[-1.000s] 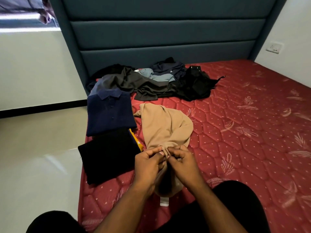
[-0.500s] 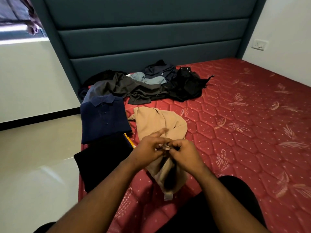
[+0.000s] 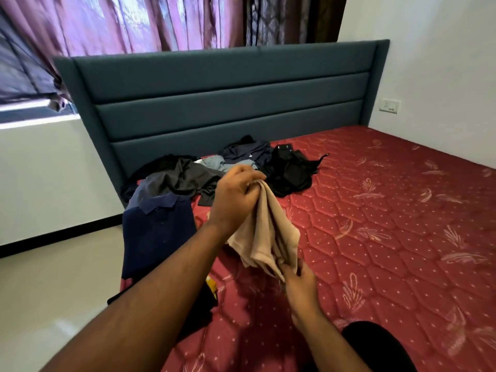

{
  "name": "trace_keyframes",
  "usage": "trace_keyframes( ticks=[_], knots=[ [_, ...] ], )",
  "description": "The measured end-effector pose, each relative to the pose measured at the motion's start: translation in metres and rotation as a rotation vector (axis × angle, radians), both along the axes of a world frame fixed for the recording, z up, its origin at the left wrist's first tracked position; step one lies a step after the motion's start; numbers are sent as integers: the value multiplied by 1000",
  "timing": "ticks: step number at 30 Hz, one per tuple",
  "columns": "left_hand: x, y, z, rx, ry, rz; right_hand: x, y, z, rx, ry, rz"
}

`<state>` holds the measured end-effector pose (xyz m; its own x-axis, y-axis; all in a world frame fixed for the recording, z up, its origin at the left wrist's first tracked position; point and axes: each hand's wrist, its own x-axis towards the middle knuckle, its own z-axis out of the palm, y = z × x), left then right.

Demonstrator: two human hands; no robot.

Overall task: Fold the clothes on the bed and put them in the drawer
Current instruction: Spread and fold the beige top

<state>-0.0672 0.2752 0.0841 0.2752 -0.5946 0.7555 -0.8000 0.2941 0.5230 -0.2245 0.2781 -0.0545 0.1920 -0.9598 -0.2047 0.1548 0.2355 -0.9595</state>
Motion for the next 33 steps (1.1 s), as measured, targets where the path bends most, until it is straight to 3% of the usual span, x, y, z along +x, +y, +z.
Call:
trace_keyframes(
  ticks=[3, 6, 10, 13, 15, 16, 19, 21, 23, 28, 31, 33],
  knots=[
    [0, -6, 26, 19, 54, 17, -4, -13, 24, 17, 2, 18],
    [9, -8, 50, 62, 287, 62, -17, -35, 68, -5, -28, 73],
    [49, -14, 89, 29, 462, 146, -22, -88, 162, -362, -1, 35],
    [66, -16, 131, -9, 395, 208, -13, -126, 247, -701, 66, 28],
    [68, -16, 164, -46, 251, 260, -5, -137, 279, -823, 118, 75],
    [67, -16, 174, -50, 180, 298, 3, -136, 278, -802, 142, 131],
    [63, -15, 199, -62, 109, 381, 42, -115, 250, -664, -48, 346],
    [63, -11, 208, -31, 96, 511, 60, -105, 249, -694, -70, 166],
    [65, -2, 220, 5, 113, 645, 60, -110, 285, -801, 4, -88],
    [70, 17, 272, -314, 408, 273, 37, -122, 426, -1362, 477, -146],
    [72, 23, 302, -438, 424, 187, 28, -117, 488, -1401, 613, -75],
    [70, 27, 317, -468, 368, 179, 24, -111, 514, -1352, 513, -72]
  ],
)
